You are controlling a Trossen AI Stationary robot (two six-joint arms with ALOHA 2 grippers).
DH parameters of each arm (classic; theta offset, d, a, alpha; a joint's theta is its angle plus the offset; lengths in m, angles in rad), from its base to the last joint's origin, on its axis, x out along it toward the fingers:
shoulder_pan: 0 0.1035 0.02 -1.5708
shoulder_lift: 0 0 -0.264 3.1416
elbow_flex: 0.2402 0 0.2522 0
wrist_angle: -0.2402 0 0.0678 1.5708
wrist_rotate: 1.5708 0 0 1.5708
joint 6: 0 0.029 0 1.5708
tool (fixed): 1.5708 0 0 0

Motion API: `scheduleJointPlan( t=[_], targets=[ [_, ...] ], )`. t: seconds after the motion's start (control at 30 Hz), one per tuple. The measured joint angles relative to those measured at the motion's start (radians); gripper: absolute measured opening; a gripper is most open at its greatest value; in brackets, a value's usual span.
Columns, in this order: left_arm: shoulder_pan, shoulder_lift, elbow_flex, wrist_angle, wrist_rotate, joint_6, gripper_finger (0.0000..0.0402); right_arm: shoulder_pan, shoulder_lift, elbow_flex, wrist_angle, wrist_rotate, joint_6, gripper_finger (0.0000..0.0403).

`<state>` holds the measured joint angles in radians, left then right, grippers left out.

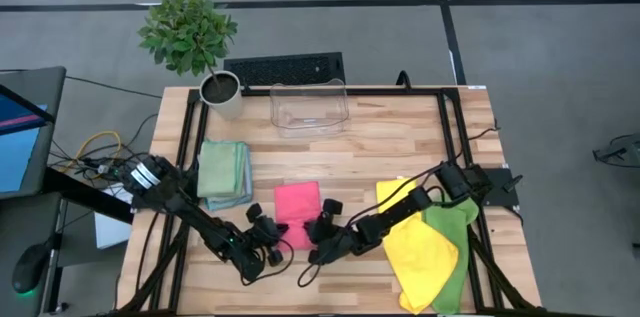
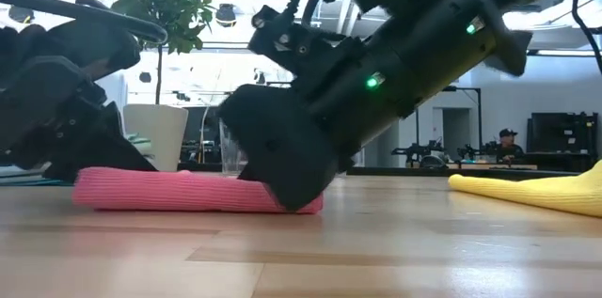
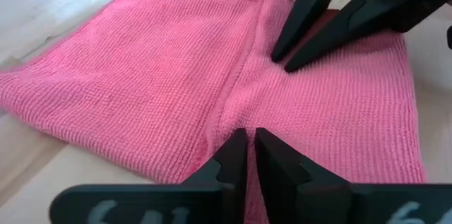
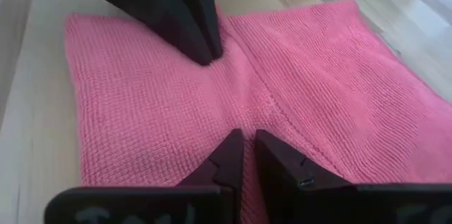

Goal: Fold microfiber towels
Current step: Fold the pink microfiber cloth

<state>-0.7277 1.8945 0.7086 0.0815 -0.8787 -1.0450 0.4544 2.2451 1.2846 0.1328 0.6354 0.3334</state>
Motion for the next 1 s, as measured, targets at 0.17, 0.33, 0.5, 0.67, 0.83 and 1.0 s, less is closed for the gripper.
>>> scheduleJointPlan(
  t=[0.17, 0.33, 0.5, 0.67, 0.83, 1.0],
  targets=[
    [-0.003, -0.001, -0.001, 0.004, -0.009, 0.01, 0.0024, 0.015, -0.048, -0.005, -0.075, 0.041, -0.001, 0.0065],
    [-0.003, -0.001, -0.002, 0.005, -0.009, 0.013, 0.0024, 0.026, -0.056, -0.004, 0.049, 0.097, -0.078, 0.0065],
    [-0.003, 0.0, -0.002, 0.004, -0.015, 0.017, 0.0024, 0.004, -0.044, -0.002, 0.047, 0.095, -0.085, 0.0065],
    [-0.003, 0.0, -0.003, 0.001, -0.017, 0.02, 0.0024, -0.015, -0.045, -0.028, -0.125, 0.108, 0.053, 0.0065],
    [-0.001, 0.0, -0.003, 0.006, -0.018, 0.019, 0.0024, 0.017, -0.052, -0.074, -0.118, 0.126, 0.133, 0.0065],
    [0.002, 0.001, -0.006, 0.053, -0.024, 0.045, 0.0024, 0.082, -0.099, -0.059, -0.152, 0.256, 0.084, 0.0065]
  ],
)
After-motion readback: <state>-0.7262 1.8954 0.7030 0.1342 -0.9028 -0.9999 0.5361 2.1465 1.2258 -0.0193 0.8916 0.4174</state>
